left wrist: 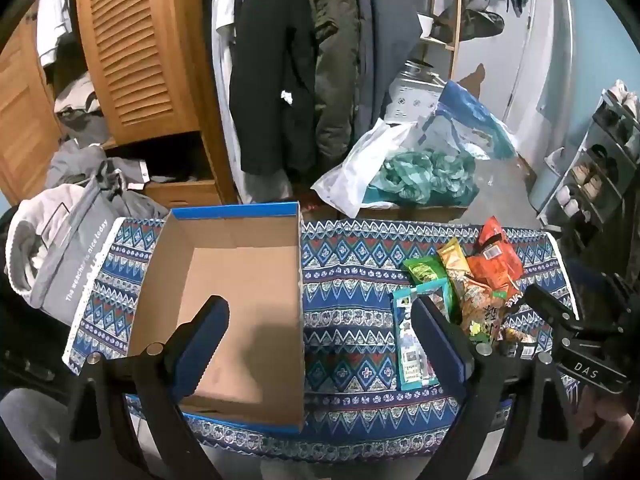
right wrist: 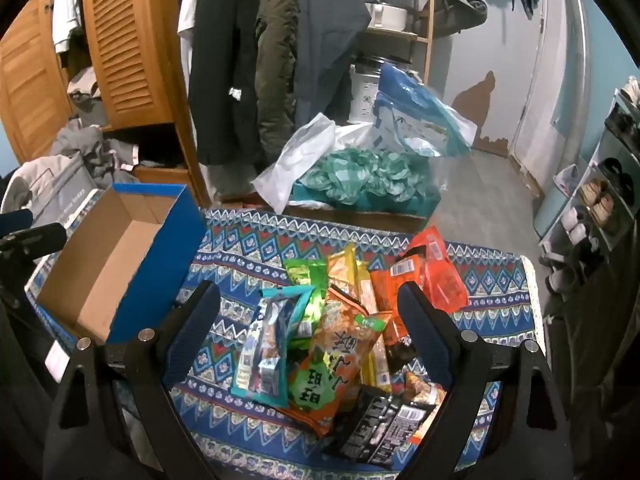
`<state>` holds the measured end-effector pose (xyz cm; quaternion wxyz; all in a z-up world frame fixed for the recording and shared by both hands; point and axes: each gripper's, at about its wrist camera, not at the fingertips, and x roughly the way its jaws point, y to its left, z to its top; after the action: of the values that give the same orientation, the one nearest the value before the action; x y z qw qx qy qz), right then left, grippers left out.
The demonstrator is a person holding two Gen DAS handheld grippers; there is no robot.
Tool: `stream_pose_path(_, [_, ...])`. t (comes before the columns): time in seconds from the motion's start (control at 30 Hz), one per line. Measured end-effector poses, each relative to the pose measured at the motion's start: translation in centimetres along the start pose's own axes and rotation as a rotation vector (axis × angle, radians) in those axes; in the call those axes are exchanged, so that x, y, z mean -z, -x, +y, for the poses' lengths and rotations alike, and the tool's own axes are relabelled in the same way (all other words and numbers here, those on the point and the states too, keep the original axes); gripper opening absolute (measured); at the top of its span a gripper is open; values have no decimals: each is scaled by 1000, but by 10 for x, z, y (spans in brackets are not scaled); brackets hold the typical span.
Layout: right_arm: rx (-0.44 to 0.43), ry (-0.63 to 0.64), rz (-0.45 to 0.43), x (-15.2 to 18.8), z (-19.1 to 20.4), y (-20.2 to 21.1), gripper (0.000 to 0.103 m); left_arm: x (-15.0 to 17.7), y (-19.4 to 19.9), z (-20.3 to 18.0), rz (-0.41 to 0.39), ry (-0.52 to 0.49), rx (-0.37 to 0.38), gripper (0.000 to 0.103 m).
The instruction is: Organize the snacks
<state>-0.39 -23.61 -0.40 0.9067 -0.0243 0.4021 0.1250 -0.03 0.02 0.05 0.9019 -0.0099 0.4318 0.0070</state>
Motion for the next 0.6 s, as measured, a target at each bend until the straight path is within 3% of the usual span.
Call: stream_pose_path(0.6, [3, 4, 4, 0, 0, 2, 89, 2, 1, -1, -12, -4, 21, 93])
